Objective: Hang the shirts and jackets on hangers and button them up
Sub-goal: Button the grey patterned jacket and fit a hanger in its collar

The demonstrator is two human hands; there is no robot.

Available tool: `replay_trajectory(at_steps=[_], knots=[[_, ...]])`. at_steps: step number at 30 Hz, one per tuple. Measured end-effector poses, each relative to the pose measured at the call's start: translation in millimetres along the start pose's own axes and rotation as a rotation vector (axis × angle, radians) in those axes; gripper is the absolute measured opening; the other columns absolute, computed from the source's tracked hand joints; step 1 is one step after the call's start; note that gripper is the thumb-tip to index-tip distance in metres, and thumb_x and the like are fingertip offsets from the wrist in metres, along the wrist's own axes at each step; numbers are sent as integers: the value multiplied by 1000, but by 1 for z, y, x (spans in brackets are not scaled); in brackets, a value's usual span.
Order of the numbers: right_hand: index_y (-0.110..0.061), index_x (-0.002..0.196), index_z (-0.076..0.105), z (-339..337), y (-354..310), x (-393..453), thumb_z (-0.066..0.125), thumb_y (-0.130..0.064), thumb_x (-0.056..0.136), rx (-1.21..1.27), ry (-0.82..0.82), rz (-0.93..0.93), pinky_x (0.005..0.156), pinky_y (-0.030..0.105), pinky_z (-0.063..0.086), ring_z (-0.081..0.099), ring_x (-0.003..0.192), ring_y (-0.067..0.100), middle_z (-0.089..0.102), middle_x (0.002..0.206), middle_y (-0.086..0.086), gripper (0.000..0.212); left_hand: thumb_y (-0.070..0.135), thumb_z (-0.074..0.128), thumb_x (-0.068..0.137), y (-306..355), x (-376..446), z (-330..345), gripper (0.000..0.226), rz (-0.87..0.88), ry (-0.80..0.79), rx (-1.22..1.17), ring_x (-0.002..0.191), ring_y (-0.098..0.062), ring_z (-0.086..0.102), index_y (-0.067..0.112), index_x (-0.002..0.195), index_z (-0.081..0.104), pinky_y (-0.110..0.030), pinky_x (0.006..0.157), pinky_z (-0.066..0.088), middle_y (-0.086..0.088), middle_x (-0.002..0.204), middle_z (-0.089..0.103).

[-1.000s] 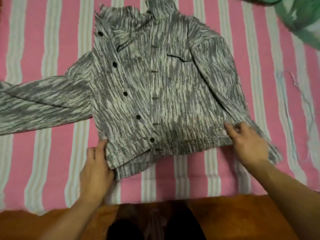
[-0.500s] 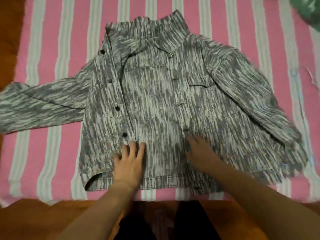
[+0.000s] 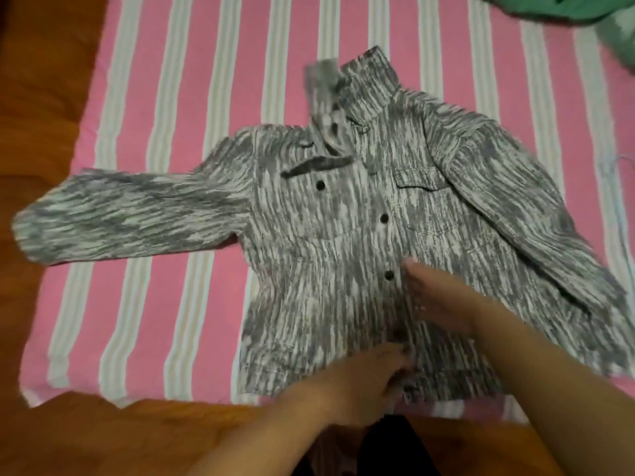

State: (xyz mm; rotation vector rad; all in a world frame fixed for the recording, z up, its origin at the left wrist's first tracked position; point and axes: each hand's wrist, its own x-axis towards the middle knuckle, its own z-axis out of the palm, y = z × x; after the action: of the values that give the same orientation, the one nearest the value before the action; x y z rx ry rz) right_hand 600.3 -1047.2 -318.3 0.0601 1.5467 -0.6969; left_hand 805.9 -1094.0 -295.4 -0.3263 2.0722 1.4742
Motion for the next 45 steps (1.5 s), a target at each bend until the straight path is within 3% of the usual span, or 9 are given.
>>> replay_trajectory(at_steps=[9, 13, 19, 24, 27, 31, 37, 41, 45], knots=[[-10, 155, 24, 42, -2, 61, 51, -26, 104, -658, 424, 42, 83, 36, 47, 58, 108, 35, 53, 138, 20, 60, 22, 51, 96, -184, -50, -188, 55, -483, 828, 536, 134, -43, 42, 10, 149, 41, -54, 113, 38, -26, 148, 42], [-19, 161, 5, 61, -14, 82, 44, -1, 101, -640, 568, -14, 49, 28, 36, 51, 65, 19, 49, 145, 18, 74, 43, 43, 102, -259, -57, -270, 69, -763, 796, 681, 152, -44, 10, 20, 160, 15, -58, 122, 6, -25, 164, 16], [-22, 158, 21, 66, -17, 94, 42, 9, 95, -729, 646, -70, 65, 30, 42, 52, 79, 26, 61, 122, 21, 74, 18, 39, 99, -279, -63, -323, 31, -831, 589, 1083, 106, -36, 63, 14, 123, 57, -56, 104, 39, -14, 111, 64], [-25, 160, 11, 97, -27, 103, 49, 7, 91, -1072, 519, -67, 77, 40, 51, 61, 101, 33, 60, 120, 15, 85, 28, 43, 99, -251, -41, -351, 47, -1119, 526, 1045, 132, -42, 44, 16, 144, 48, -62, 112, 32, -19, 142, 48], [-26, 158, 17, 86, -36, 96, 54, -9, 94, -1057, 550, -38, 92, 46, 50, 54, 122, 38, 36, 149, 16, 75, 24, 43, 102, -204, 3, -302, 64, -777, 662, 885, 151, -46, 16, 16, 159, 15, -59, 123, 15, -24, 164, 15], [-13, 141, 42, -7, -32, 74, 58, -14, 89, -1101, 803, -247, 87, 42, 46, 49, 113, 39, 41, 129, 16, 54, 30, 48, 103, -129, 72, -208, 68, -203, 548, 711, 153, -39, 9, 28, 161, 13, -53, 123, 16, -16, 168, 9], [-22, 159, 2, -180, 17, 44, 66, -36, 87, -1266, 906, 155, 117, 59, 23, 16, 145, 50, 8, 162, 22, 97, 58, 31, 104, -100, 140, -103, 66, -317, 159, 661, 153, -42, -16, 47, 158, -5, -60, 122, 4, -6, 167, -25], [-37, 157, 5, -253, 34, 38, 62, -20, 87, -1317, 783, 34, 86, 46, 53, 60, 107, 43, 43, 139, 18, 91, 61, 30, 102, -88, 163, -87, 67, -556, 93, 675, 150, -43, -25, 55, 154, -12, -64, 120, -5, -4, 163, -35], [-18, 136, 47, -324, -7, 7, 56, -9, 88, -1464, 1027, -247, 57, 38, 42, 64, 78, 39, 54, 101, 13, 49, 43, 35, 103, -43, 180, -90, 53, -774, 79, 559, 152, -45, -5, 49, 154, 22, -62, 120, 15, -8, 169, -11]])
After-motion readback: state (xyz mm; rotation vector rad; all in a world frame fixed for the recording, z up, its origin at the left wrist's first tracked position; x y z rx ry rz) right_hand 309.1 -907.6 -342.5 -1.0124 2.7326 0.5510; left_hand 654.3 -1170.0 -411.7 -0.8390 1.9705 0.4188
